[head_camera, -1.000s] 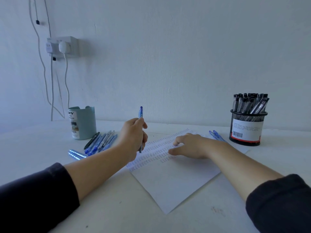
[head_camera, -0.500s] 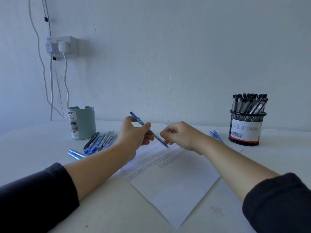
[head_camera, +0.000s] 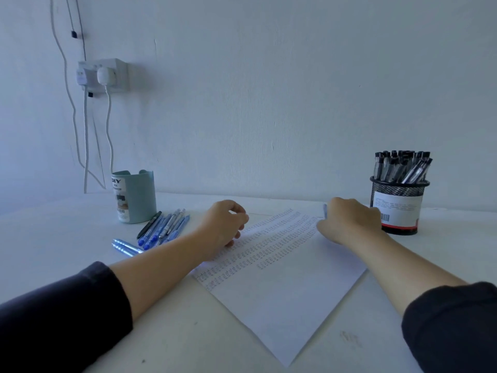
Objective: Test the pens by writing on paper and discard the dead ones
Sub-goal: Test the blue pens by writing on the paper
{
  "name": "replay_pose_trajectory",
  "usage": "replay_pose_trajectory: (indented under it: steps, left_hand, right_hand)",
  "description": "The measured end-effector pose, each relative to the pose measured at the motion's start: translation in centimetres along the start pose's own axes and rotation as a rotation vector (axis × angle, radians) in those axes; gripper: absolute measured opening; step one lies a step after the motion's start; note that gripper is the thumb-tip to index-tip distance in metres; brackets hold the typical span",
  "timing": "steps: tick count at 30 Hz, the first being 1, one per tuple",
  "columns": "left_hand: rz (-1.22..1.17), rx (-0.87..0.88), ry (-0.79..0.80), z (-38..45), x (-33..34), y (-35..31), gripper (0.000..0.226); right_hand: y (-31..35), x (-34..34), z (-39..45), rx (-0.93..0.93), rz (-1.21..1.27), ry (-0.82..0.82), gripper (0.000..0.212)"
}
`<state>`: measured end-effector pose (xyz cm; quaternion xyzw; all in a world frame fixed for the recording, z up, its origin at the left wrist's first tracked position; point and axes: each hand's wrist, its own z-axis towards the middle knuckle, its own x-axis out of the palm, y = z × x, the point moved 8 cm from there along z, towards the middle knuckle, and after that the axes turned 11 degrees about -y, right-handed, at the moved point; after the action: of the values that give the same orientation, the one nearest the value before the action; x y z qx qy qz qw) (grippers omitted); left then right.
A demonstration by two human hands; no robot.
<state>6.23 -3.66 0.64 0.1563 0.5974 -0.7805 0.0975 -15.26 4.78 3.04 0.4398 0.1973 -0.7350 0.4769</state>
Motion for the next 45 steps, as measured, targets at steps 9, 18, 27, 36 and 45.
replay_pose_trajectory:
  steps: [9, 18, 27, 36, 45]
  left_hand:
    - [0.138, 0.083, 0.053, 0.1, 0.5, 0.0, 0.016]
    - [0.800, 0.421, -0.164, 2.2, -3.2, -1.9, 0.020]
    - [1.236, 0.223, -0.133, 3.7, -6.1, 1.5, 0.013]
    - [1.371, 0.267, -0.070, 2.9, -5.1, 1.3, 0.014]
    - [1.145, 0.352, -0.167, 3.3, -4.8, 0.1, 0.036]
  right_hand:
    - [-1.7, 0.5, -0.6, 0.103, -0.187, 0.072, 0.009]
    - [4.3, 0.6, -1.0, -0.177, 0.047, 0.059, 0.031]
    - [7.5, 3.6, -3.5, -0.243, 0.456, 0.498, 0.040]
    - [6.8, 3.6, -3.3, -0.229, 0.383, 0.473, 0.044]
    - [6.7, 3.8, -3.1, -0.223, 0.362, 0.483, 0.043]
